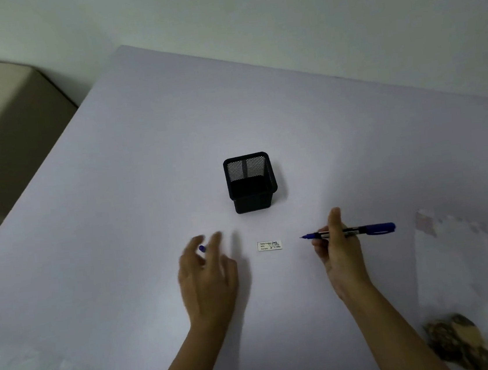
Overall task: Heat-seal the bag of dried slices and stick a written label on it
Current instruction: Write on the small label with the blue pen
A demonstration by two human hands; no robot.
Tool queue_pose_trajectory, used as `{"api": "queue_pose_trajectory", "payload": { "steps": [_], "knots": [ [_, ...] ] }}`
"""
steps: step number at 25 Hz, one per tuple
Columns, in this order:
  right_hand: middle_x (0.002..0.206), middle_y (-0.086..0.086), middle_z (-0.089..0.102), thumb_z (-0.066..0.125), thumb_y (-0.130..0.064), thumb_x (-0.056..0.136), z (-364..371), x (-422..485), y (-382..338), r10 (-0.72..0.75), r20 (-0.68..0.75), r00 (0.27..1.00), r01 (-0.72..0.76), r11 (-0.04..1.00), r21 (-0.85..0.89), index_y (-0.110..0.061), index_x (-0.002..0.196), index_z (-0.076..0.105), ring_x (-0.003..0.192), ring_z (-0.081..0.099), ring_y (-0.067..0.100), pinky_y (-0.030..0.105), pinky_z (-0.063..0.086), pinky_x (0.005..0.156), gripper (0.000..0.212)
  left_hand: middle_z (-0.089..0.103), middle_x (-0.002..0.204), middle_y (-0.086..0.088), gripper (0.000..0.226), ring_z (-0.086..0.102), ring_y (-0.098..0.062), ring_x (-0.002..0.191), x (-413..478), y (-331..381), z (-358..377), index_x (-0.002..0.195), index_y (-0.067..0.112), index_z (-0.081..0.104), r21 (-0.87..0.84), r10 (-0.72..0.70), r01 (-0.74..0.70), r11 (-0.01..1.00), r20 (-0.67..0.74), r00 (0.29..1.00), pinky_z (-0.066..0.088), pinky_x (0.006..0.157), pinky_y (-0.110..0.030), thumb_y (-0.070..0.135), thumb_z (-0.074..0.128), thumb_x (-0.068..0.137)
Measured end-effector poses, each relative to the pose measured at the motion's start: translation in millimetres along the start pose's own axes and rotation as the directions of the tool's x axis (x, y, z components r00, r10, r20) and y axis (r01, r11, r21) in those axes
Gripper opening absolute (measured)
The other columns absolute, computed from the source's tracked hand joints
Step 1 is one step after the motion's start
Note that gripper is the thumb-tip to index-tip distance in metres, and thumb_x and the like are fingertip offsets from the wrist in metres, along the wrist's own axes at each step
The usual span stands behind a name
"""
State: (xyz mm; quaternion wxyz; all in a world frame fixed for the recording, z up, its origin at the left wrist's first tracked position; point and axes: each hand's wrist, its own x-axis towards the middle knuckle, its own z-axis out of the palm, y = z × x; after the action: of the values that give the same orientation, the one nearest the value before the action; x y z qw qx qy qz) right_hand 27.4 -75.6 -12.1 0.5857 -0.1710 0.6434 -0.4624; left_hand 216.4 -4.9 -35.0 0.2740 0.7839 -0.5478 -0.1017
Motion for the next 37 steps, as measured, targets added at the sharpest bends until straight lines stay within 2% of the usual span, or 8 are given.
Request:
{"api": "queue_pose_trajectory", "payload": {
  "steps": [2,6,12,14,16,19,31,37],
  "knots": [
    [0.051,-0.001,0.060,0.034,-0.049,0.094,1.9,-1.3,-2.5,0.055,0.005,0.998,-0.055,0.984,0.167,-0.010,0.068,0.051,0.045,0.061,0.007,0.017,0.052,0.046,0.050,0.032,0.139,-0.013,0.048,0.056,-0.030,0.100,4.0,-6.8,-5.7,0.134,0.025,0.043,-0.008,-0.347,0.348,0.937,0.067,0.936,0.050,0.081,-0.040,0.026,0.058,0.088],
    [0.075,0.005,0.059,0.045,-0.030,0.096,10.5,-5.8,0.1,0.049,-0.002,0.999,-0.048,0.983,0.176,-0.013,0.082,0.053,0.050,0.064,0.005,0.014,0.053,0.049,0.024,0.038,0.134,-0.013,0.042,0.055,-0.032,0.107,5.3,-19.2,-2.7,0.131,0.020,0.048,-0.042,-0.203,0.216,0.976,0.201,0.958,0.049,0.088,-0.037,0.021,0.057,0.090],
    [0.069,0.000,0.058,0.054,-0.029,0.090,15.2,-15.4,-11.5,-0.060,0.027,0.998,0.058,0.995,0.077,-0.011,0.077,0.054,0.053,0.063,0.003,0.011,0.053,0.054,0.022,0.062,0.098,-0.002,0.014,0.061,-0.019,0.088,14.0,-1.2,-18.0,0.099,0.008,0.065,-0.215,-0.304,0.337,0.917,0.171,0.937,0.049,0.079,-0.027,0.006,0.055,0.090],
    [0.061,-0.003,0.057,0.053,-0.027,0.090,17.1,-21.9,-19.7,-0.106,0.062,0.992,0.102,0.993,0.061,-0.012,0.073,0.051,0.051,0.062,0.004,0.012,0.053,0.054,0.022,0.070,0.095,-0.004,0.015,0.066,-0.015,0.085,22.8,25.5,-31.7,0.100,0.012,0.066,-0.534,-0.455,0.570,0.625,0.344,0.822,0.053,0.083,-0.026,0.008,0.057,0.090],
    [0.052,-0.009,0.058,0.051,-0.024,0.091,21.2,-29.2,-28.1,-0.136,0.110,0.985,0.130,0.990,0.063,-0.014,0.071,0.049,0.049,0.060,0.003,0.011,0.052,0.053,0.022,0.073,0.085,-0.004,0.013,0.069,-0.012,0.078,29.5,49.7,-43.9,0.096,0.014,0.067,-0.681,-0.416,0.679,0.274,0.553,0.722,0.057,0.076,-0.023,0.010,0.056,0.090],
    [0.048,-0.010,0.059,0.050,-0.022,0.091,27.5,-38.3,-35.0,-0.162,0.151,0.975,0.157,0.987,0.045,-0.014,0.071,0.049,0.048,0.060,0.004,0.011,0.052,0.053,0.022,0.074,0.075,-0.001,0.014,0.067,-0.010,0.068,33.0,70.2,-52.4,0.090,0.015,0.069,-0.657,-0.330,0.702,0.275,0.621,0.711,0.058,0.069,-0.021,0.014,0.054,0.090],
    [0.048,-0.009,0.060,0.050,-0.023,0.091,29.5,-43.1,-36.5,-0.173,0.167,0.971,0.171,0.985,0.028,-0.015,0.072,0.049,0.049,0.061,0.005,0.013,0.053,0.054,0.021,0.072,0.070,0.002,0.016,0.065,-0.008,0.060,31.4,80.4,-59.7,0.087,0.017,0.069,-0.647,-0.341,0.723,0.242,0.641,0.687,0.058,0.069,-0.023,0.017,0.054,0.090],
    [0.048,-0.008,0.061,0.052,-0.022,0.090,35.9,-49.4,-31.7,-0.229,0.230,0.946,0.249,0.967,-0.059,-0.012,0.071,0.046,0.051,0.062,0.004,0.014,0.053,0.057,0.022,0.072,0.074,0.001,0.013,0.066,-0.004,0.060,30.8,79.3,-62.8,0.086,0.019,0.069,-0.643,-0.281,0.644,0.415,0.583,0.763,0.057,0.065,-0.017,0.017,0.056,0.088]
  ]
}}
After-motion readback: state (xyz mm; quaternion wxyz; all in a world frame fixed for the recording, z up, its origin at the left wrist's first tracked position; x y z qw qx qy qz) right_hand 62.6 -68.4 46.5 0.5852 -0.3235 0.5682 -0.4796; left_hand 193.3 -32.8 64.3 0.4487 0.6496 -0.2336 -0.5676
